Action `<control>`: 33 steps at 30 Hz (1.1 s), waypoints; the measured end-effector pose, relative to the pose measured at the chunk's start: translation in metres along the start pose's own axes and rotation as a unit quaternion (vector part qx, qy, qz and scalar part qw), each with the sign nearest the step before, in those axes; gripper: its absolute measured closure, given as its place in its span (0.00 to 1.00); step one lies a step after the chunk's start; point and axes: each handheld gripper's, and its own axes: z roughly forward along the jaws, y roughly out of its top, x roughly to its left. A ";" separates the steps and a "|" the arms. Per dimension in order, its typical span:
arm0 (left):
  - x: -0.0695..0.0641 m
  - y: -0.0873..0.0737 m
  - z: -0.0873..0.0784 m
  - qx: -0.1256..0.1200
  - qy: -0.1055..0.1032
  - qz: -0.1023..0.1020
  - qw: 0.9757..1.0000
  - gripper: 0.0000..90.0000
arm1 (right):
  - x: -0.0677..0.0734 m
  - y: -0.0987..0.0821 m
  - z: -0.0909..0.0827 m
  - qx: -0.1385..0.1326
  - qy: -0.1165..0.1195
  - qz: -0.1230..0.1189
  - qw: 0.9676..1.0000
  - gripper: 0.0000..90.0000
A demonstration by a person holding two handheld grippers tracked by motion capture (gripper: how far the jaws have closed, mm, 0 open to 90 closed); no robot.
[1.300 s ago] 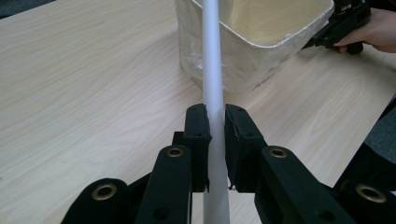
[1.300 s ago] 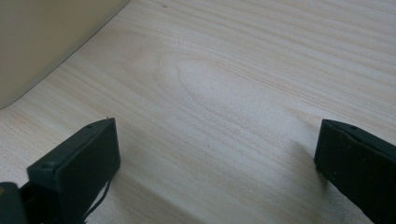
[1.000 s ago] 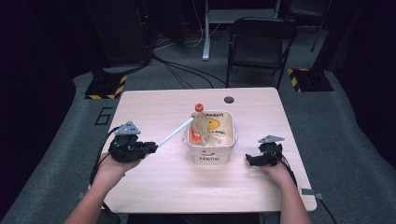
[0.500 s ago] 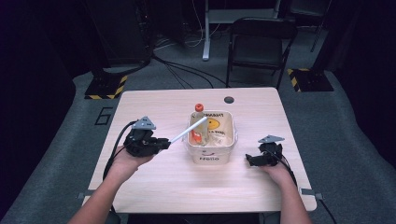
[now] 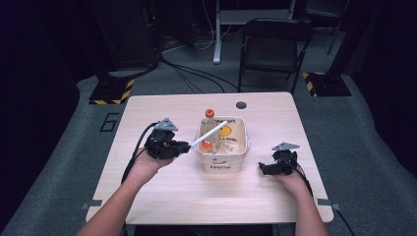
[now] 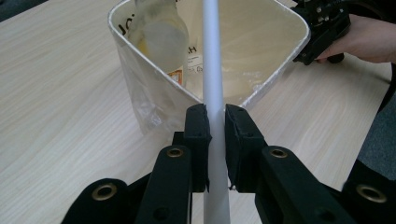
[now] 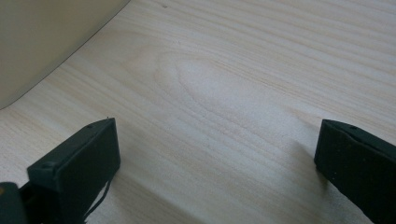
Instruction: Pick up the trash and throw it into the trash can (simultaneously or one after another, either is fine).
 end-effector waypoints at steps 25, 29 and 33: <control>-0.001 0.018 0.035 0.018 -0.001 -0.007 1.000 0.89 | 0.000 0.000 0.000 0.000 0.001 -0.001 1.000 0.00; -0.001 0.020 0.041 0.021 0.000 -0.010 1.000 0.89 | 0.000 0.000 0.000 0.001 0.001 -0.001 1.000 0.00; -0.001 0.023 0.046 0.025 0.001 -0.016 1.000 0.89 | 0.000 0.000 0.000 0.001 0.001 -0.002 1.000 0.00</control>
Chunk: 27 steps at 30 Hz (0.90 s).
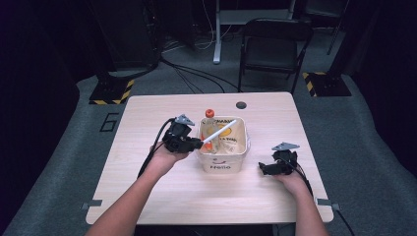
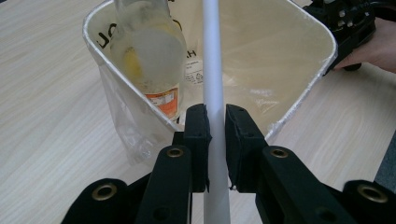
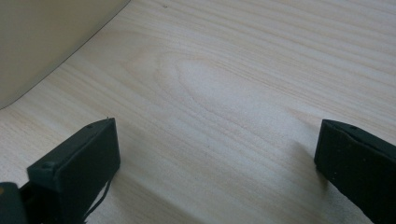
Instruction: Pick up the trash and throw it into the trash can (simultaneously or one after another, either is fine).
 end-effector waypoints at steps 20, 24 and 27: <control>0.000 0.011 0.024 0.015 0.003 -0.004 1.000 0.88 | 0.000 0.000 0.000 0.001 0.001 0.002 1.000 0.00; 0.000 0.012 0.026 0.014 0.005 -0.004 1.000 0.87 | 0.000 0.000 0.000 0.001 0.000 0.002 1.000 0.00; 0.001 0.012 0.024 0.010 0.003 -0.006 1.000 0.81 | 0.000 0.000 0.000 0.001 0.001 0.002 1.000 0.00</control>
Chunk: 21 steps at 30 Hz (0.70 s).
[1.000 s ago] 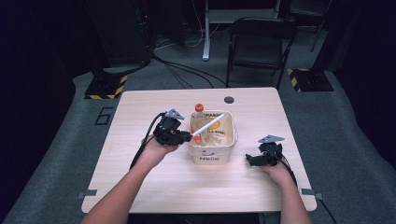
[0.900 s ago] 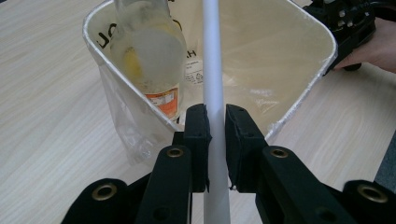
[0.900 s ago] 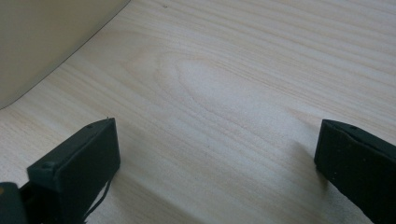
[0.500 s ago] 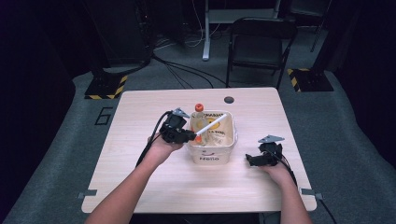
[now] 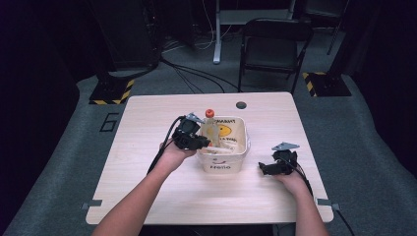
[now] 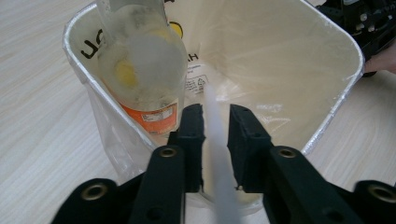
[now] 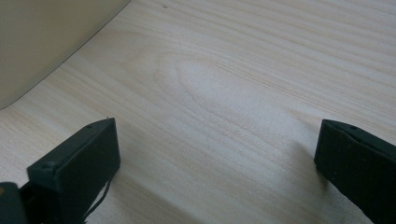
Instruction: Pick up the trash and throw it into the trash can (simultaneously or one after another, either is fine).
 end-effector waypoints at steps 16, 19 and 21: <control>0.031 -0.022 -0.057 -0.061 0.021 -0.016 0.998 0.60 | 0.000 0.000 0.000 0.000 0.000 0.000 1.000 0.00; 0.036 -0.026 -0.063 -0.065 0.026 -0.022 0.997 0.60 | 0.000 0.000 0.001 0.000 0.000 0.000 1.000 0.00; 0.043 -0.031 -0.068 -0.069 0.032 -0.026 0.997 0.60 | 0.000 0.001 0.001 0.000 0.000 0.003 1.000 0.00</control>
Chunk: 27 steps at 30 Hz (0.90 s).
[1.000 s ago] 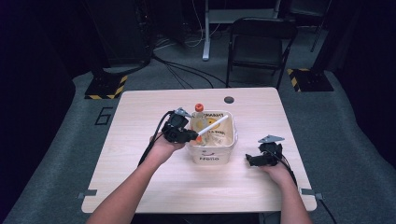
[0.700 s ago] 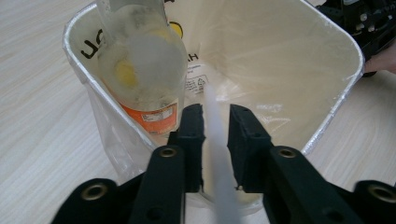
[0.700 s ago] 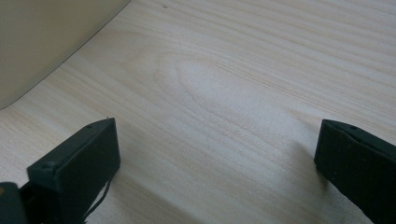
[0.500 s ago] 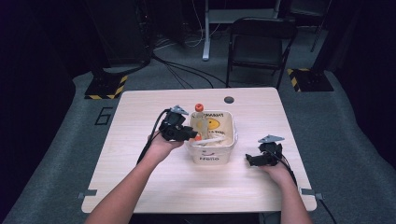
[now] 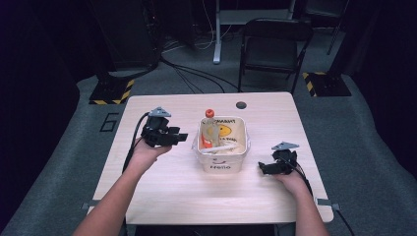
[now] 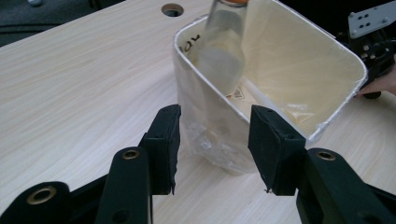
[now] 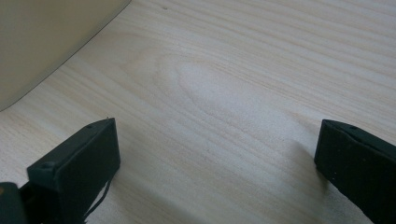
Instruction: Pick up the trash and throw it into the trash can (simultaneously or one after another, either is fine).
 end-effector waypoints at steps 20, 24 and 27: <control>0.042 -0.050 -0.027 -0.024 0.039 -0.023 0.999 0.53 | 0.000 0.000 0.000 0.000 -0.001 -0.001 1.000 0.00; 0.051 -0.063 -0.029 -0.022 0.052 -0.030 0.998 0.52 | 0.000 0.000 0.000 0.000 -0.001 -0.004 1.000 0.00; 0.058 -0.073 -0.031 -0.029 0.057 -0.045 0.997 0.52 | -0.001 0.000 0.000 0.000 -0.001 -0.005 1.000 0.00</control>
